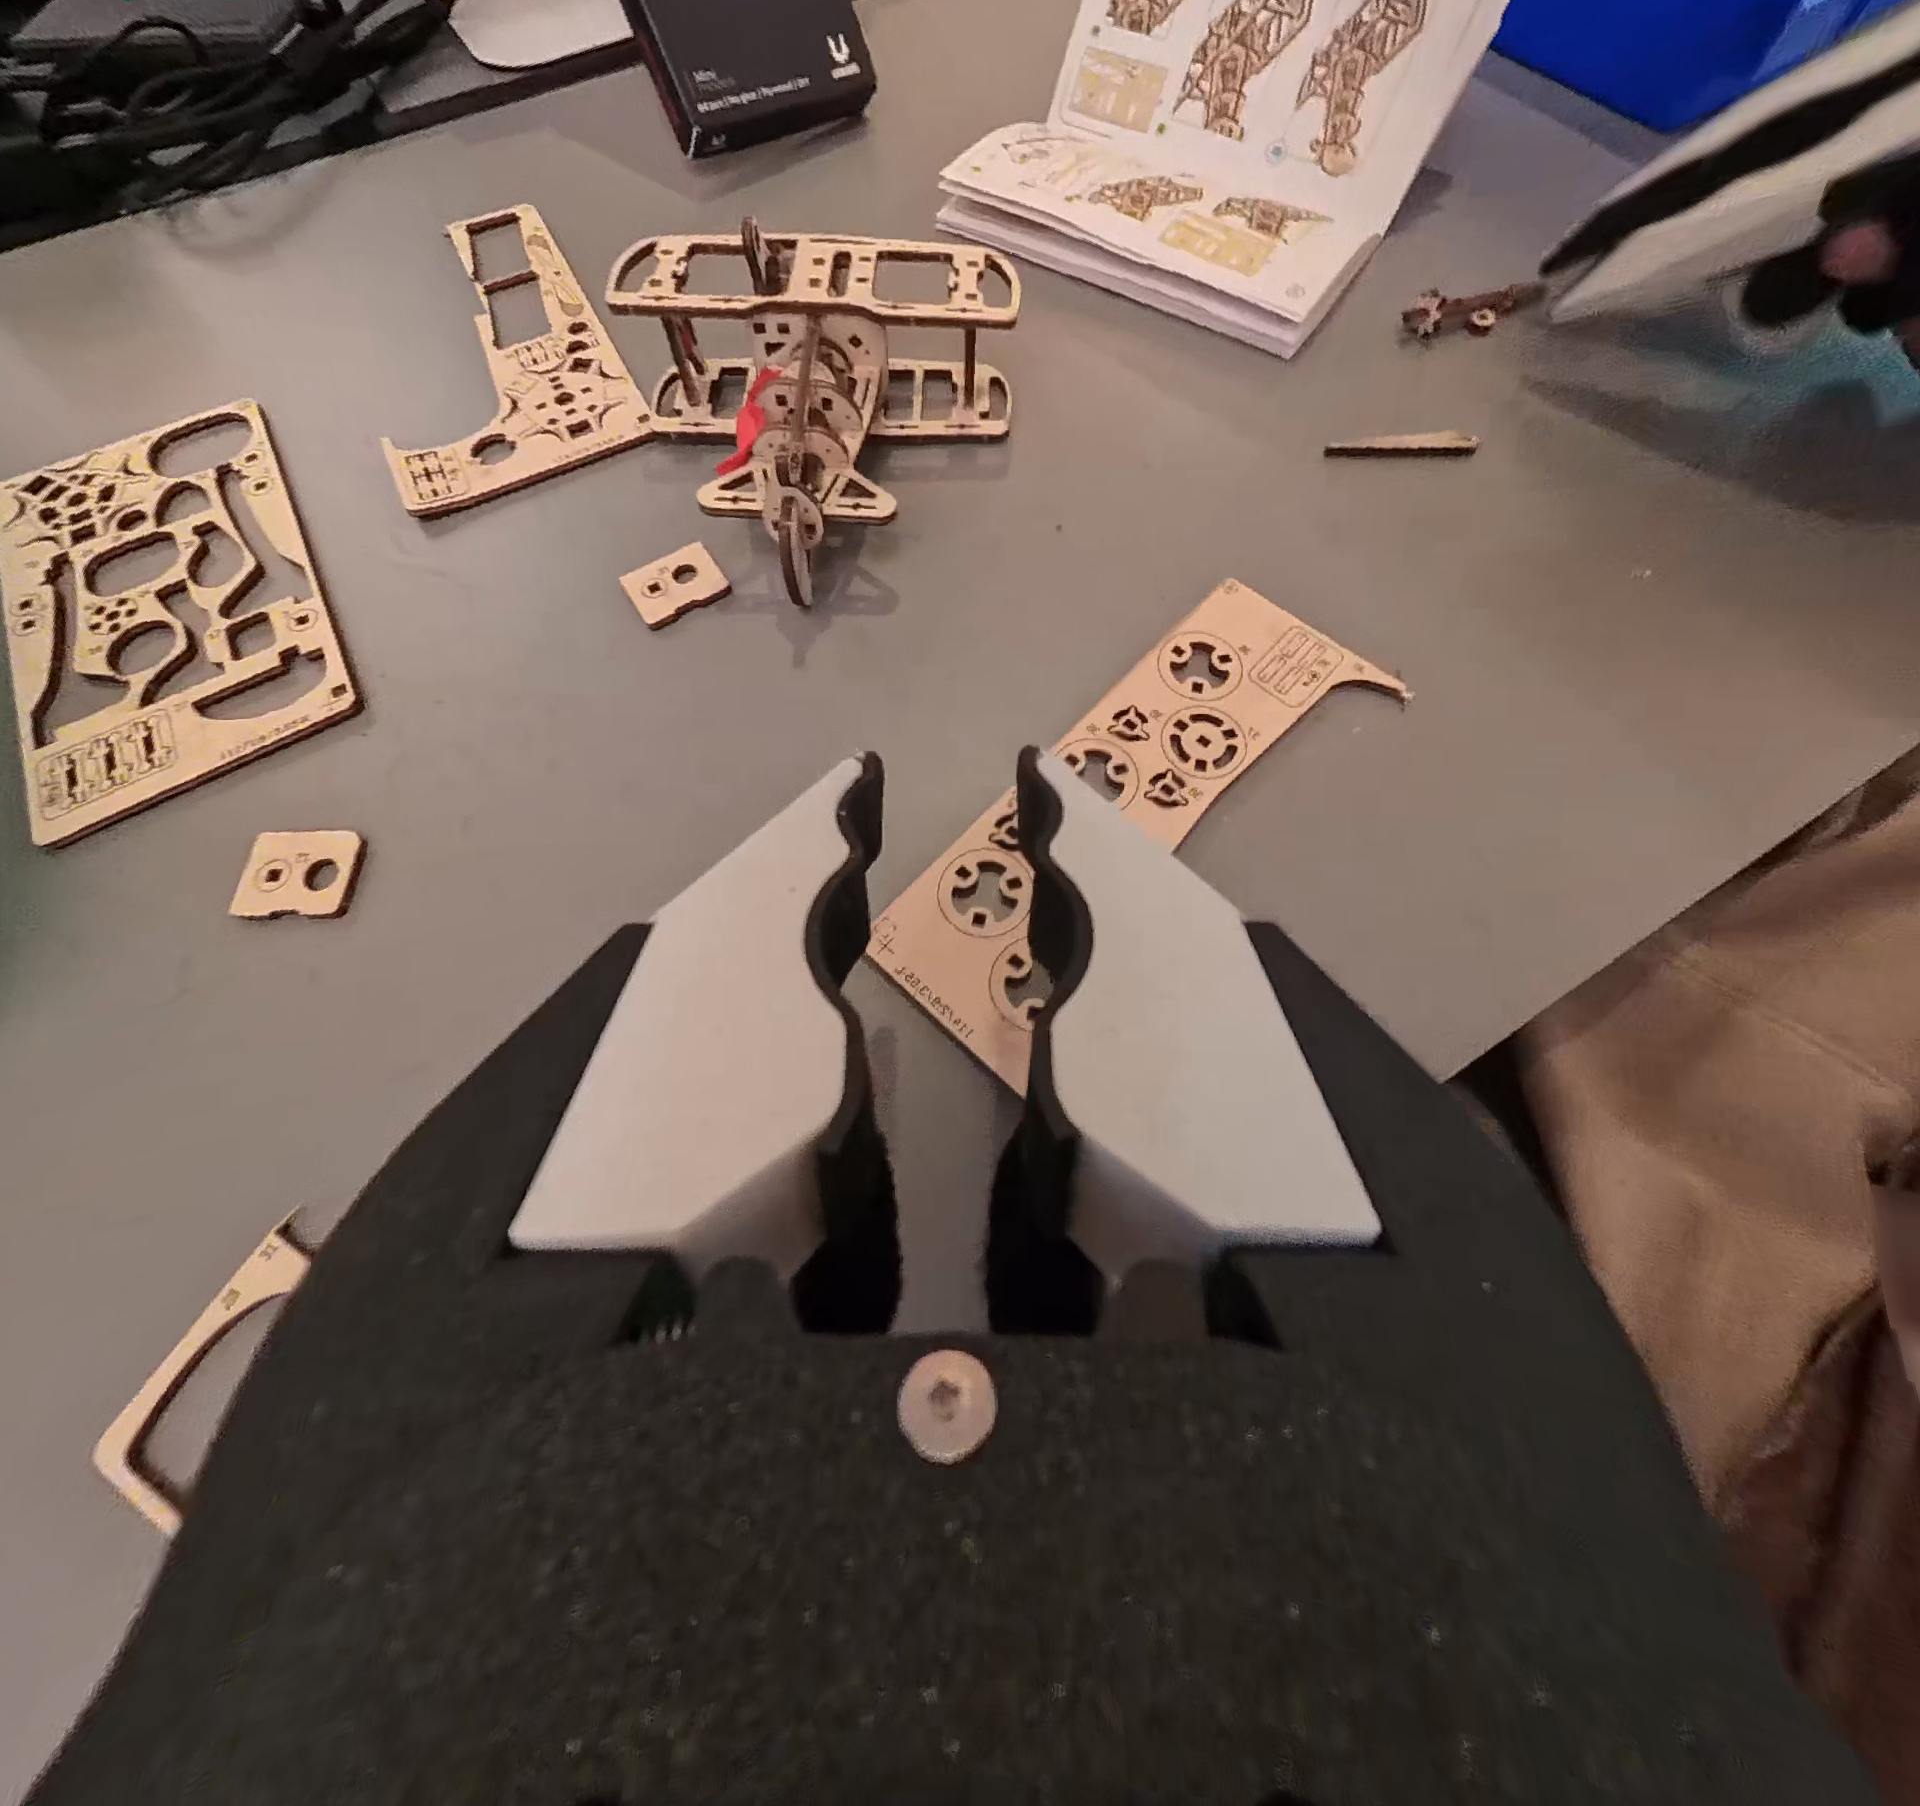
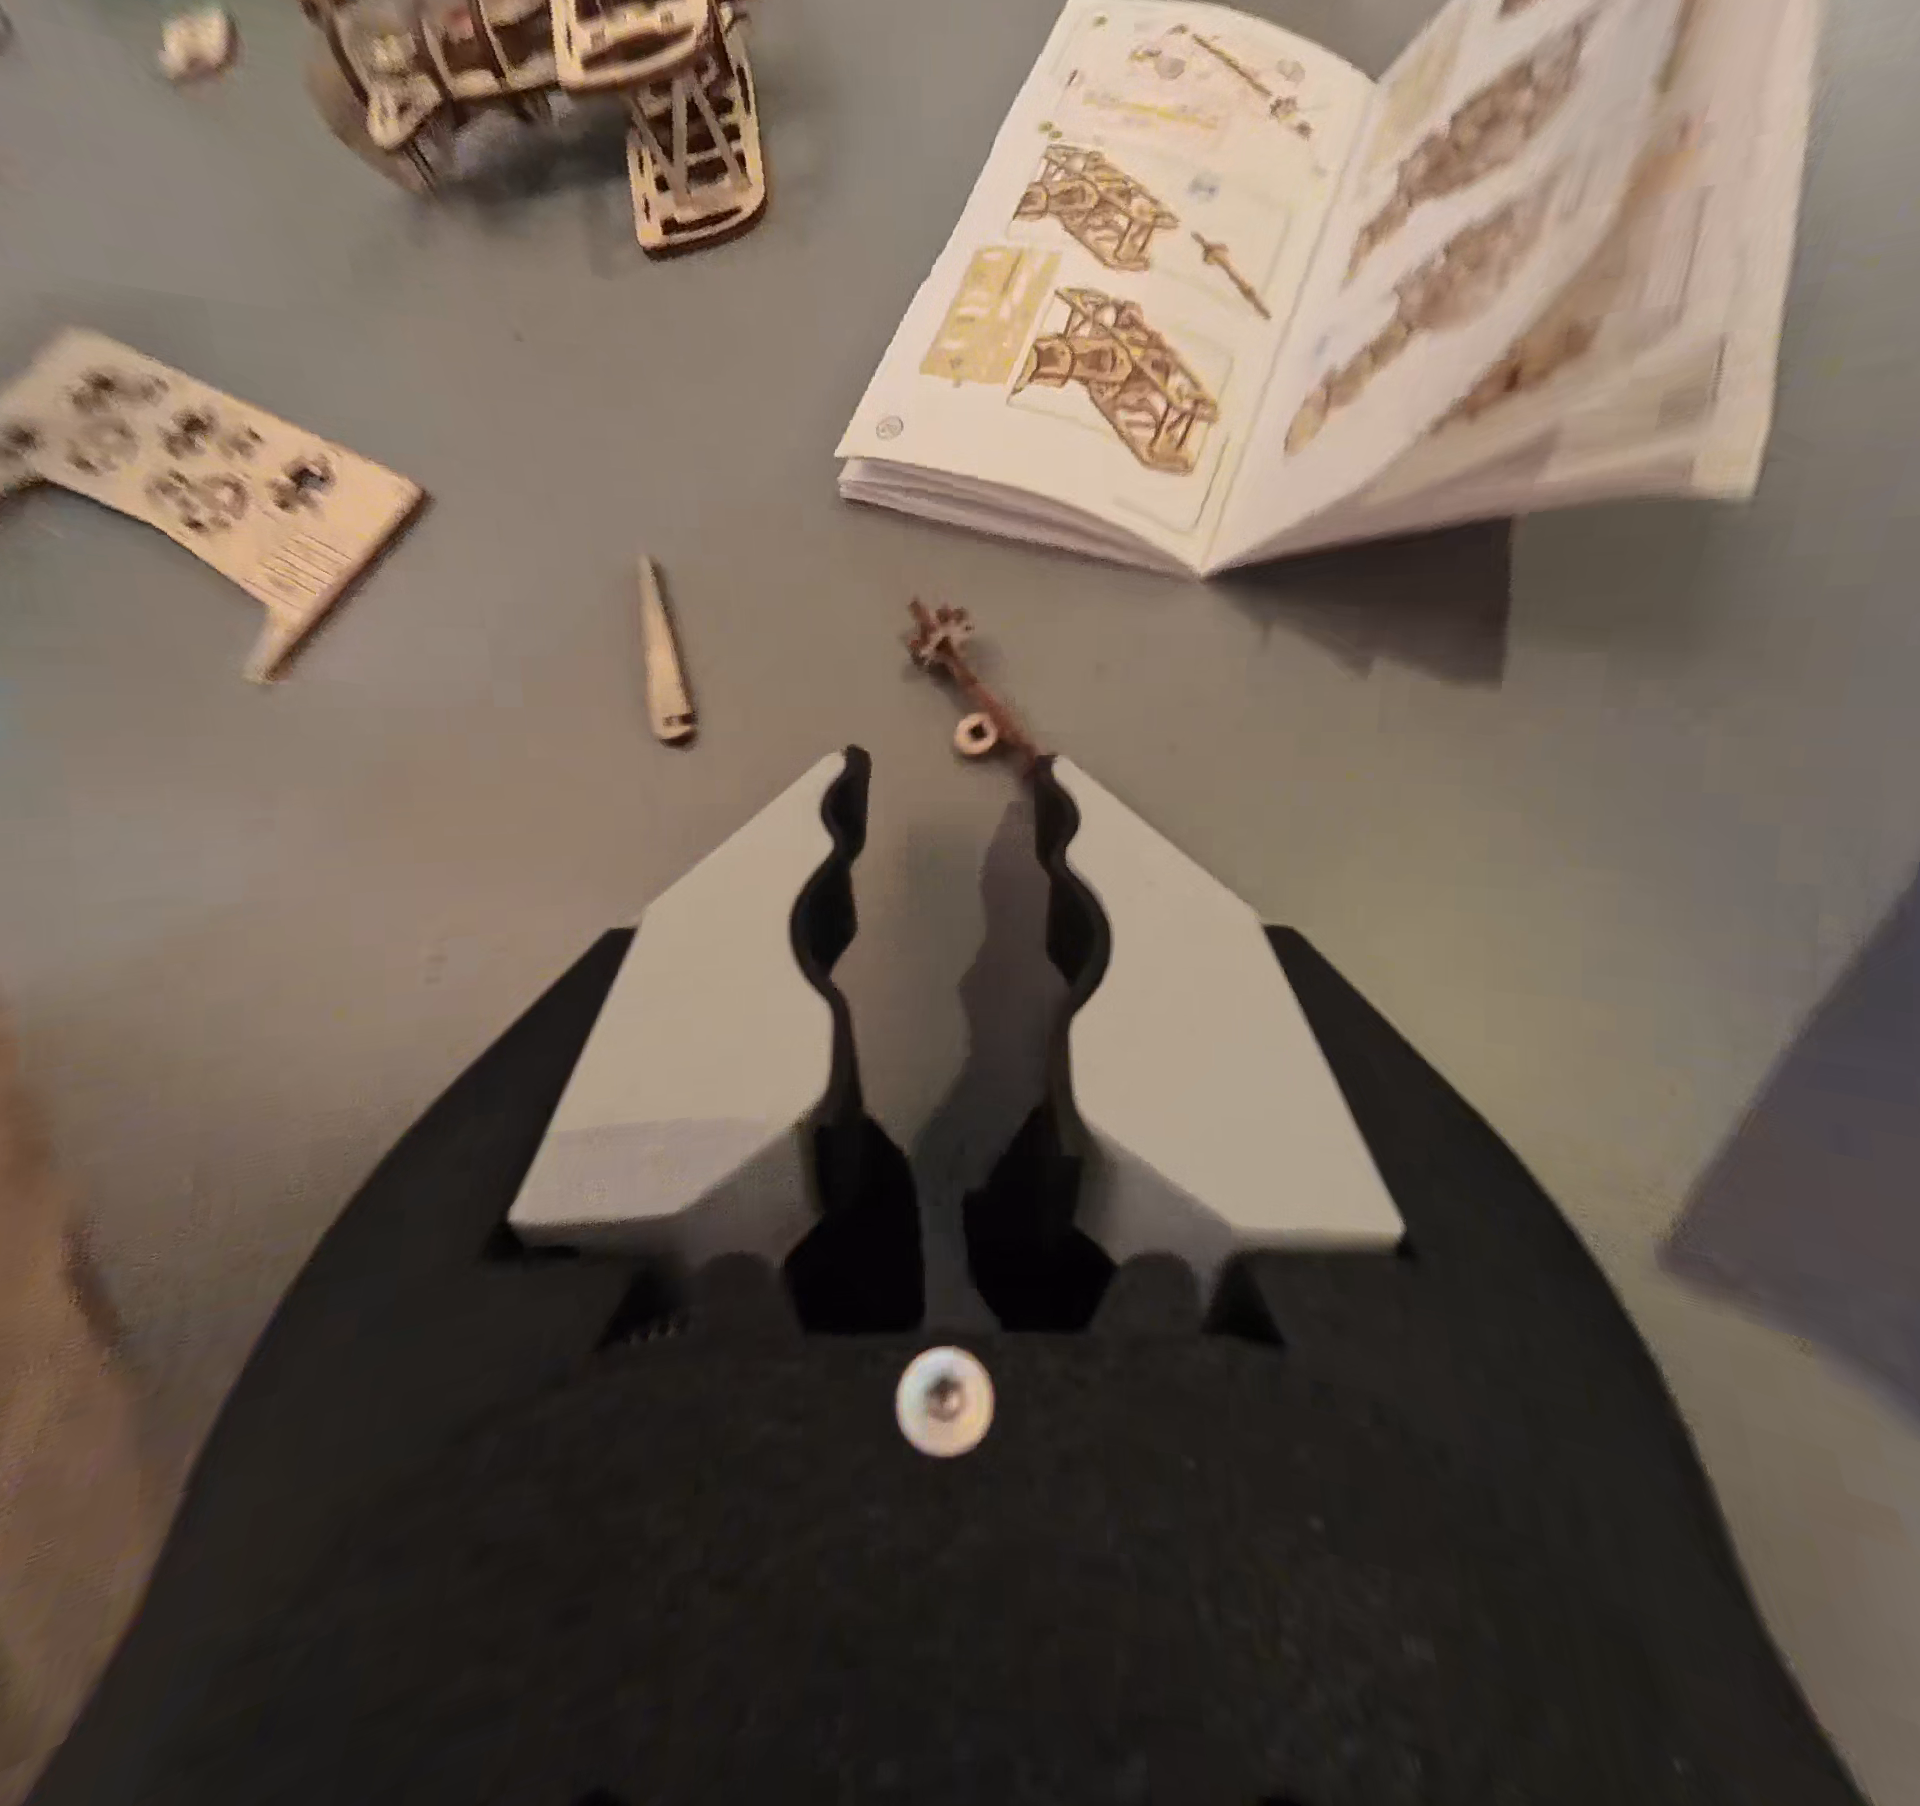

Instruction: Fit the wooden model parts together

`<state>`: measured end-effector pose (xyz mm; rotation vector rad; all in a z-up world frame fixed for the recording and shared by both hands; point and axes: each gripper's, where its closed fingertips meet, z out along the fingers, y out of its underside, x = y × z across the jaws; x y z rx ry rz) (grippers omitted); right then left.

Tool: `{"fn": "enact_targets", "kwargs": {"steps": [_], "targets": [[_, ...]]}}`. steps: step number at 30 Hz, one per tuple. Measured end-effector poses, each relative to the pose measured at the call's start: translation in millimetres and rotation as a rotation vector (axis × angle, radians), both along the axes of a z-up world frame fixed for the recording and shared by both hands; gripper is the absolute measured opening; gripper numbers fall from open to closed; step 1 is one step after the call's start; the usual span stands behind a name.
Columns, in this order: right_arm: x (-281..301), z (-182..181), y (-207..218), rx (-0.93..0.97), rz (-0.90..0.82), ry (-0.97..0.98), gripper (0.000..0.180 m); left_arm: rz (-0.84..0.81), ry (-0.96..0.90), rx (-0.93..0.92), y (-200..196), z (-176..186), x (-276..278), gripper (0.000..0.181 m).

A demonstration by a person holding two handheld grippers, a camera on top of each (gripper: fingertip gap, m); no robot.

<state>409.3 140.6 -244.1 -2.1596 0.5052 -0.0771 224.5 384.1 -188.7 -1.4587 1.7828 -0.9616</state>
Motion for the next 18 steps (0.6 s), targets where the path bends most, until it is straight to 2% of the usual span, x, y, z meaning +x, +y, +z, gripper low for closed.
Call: {"fn": "enact_targets", "kwargs": {"steps": [3, 5, 15, 18], "targets": [[12.0, -6.1, 7.3, -0.082, 0.076, -0.115, 0.03, -0.002, 0.003, 0.031, 2.3, -1.4, -3.5, 0.023], [6.7, -12.1, 10.2, -0.094, 0.129, -0.068, 0.03, 0.002, 0.0, 0.031, 4.3, -0.5, -4.7, 0.023], [13.7, -14.0, 9.3, -0.088, 0.129, -0.031, 0.01, -0.015, 0.011, 0.007, 0.7, -3.1, -1.5, 0.023], [11.7, -2.1, 11.1, -0.024, 0.107, -0.014, 0.003, -0.015, 0.013, 0.035, 0.9, -4.0, -1.9, 0.023]]}}
